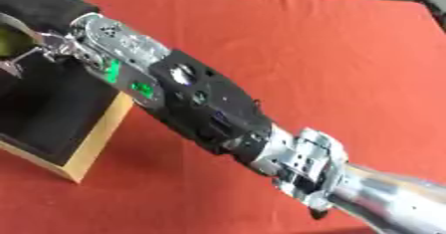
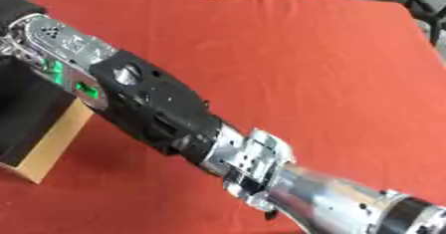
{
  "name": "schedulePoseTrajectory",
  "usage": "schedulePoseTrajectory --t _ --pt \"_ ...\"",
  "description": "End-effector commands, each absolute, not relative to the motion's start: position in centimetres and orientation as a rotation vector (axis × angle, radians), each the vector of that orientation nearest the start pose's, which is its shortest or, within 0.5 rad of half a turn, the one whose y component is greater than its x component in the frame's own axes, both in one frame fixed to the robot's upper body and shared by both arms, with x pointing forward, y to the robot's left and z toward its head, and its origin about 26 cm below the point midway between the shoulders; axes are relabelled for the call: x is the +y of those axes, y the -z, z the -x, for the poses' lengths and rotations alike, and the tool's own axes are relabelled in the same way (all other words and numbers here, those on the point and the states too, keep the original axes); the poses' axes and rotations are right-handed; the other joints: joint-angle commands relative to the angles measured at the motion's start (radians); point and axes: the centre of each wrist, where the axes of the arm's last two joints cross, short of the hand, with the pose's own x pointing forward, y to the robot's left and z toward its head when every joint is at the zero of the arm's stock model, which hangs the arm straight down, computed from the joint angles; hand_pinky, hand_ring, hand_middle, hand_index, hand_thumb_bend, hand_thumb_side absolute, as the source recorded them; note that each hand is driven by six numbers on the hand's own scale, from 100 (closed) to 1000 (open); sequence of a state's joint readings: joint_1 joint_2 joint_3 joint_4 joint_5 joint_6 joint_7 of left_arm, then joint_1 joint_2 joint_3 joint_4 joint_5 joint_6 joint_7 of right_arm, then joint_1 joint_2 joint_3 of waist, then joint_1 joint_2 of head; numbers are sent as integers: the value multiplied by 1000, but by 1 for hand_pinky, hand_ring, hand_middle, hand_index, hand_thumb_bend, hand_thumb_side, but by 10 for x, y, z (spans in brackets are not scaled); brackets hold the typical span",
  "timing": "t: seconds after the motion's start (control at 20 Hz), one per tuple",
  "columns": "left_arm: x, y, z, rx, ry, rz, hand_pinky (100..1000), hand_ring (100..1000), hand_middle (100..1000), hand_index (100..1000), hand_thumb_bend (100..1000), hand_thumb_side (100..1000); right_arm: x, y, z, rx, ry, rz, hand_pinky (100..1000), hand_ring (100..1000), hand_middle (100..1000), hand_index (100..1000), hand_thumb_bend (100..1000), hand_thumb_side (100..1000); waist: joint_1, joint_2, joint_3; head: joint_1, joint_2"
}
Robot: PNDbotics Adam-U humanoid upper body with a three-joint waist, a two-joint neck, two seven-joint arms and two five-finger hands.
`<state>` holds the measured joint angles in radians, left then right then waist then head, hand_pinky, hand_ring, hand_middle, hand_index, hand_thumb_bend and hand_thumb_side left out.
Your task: Pick up objects on the table and place them in the box.
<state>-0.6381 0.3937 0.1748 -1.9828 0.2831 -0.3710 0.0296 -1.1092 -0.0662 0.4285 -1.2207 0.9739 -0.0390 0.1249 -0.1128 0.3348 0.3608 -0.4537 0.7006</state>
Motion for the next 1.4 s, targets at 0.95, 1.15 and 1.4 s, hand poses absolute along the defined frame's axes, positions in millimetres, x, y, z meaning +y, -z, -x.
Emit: schedulePoseTrajectory --t 0.95,1.15,1.4 --pt "280 -324 -304 3253 -210 -102 664 578 539 676 189 100 -22 -273 -404 2150 2404 -1151 891 947 875 919 383 265 16 -18 -10 0 -4" --pt "280 -323 -304 3254 -209 -102 664 578 539 676 190 100 -24 -281 -399 2087 2416 -1201 903 960 884 933 389 333 20 -18 -13 1 -5" --pt "280 -323 -304 3254 -207 -102 664 578 539 676 193 100 -26 -290 -392 2122 2368 -1216 903 960 880 938 366 322 25 -19 -17 -1 -11"
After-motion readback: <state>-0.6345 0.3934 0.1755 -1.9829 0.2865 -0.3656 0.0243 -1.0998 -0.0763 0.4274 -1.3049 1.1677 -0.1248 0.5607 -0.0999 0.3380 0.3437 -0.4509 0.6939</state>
